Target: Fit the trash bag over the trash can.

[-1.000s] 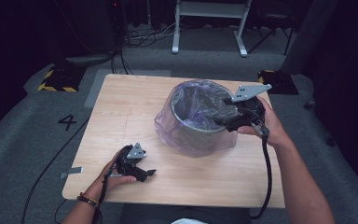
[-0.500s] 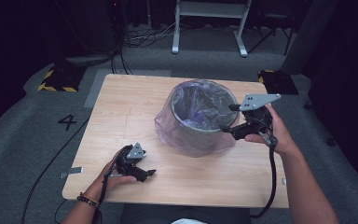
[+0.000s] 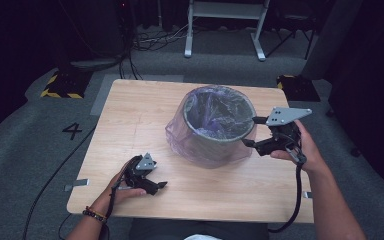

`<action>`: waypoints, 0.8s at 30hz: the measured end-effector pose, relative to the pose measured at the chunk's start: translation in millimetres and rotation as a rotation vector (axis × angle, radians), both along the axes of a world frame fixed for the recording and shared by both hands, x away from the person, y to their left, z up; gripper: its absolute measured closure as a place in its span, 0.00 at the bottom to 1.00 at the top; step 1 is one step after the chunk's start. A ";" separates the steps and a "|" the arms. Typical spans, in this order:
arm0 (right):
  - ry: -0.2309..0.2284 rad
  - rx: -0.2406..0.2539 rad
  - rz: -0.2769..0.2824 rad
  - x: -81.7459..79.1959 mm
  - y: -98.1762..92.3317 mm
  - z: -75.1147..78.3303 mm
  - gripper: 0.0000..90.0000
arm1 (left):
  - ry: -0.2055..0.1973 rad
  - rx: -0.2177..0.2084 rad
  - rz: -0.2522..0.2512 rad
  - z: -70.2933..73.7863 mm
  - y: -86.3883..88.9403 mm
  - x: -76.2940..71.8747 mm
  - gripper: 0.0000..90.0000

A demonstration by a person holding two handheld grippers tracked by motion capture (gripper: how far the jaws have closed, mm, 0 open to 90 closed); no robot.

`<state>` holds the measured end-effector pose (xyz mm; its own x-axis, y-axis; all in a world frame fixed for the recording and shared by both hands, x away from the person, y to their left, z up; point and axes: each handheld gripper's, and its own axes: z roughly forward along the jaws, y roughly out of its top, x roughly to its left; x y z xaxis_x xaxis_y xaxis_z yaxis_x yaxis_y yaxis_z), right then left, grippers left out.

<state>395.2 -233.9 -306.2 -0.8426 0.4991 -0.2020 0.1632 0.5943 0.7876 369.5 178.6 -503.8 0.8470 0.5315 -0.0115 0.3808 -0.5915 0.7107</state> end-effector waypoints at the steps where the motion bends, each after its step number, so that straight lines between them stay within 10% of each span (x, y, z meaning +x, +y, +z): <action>1: -0.006 0.002 -0.001 -2.1 -1.9 -1.5 0.24 | 0.000 0.000 0.000 0.0 0.0 0.0 0.15; 24: -0.054 -0.023 -0.066 -17.2 -21.1 -24.0 0.23 | -0.001 0.000 0.000 0.0 0.0 0.0 0.15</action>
<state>378.0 -255.0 -330.2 -0.7957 0.5479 -0.2582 0.1603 0.6016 0.7826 369.5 178.5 -503.8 0.8469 0.5316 -0.0110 0.3805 -0.5915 0.7109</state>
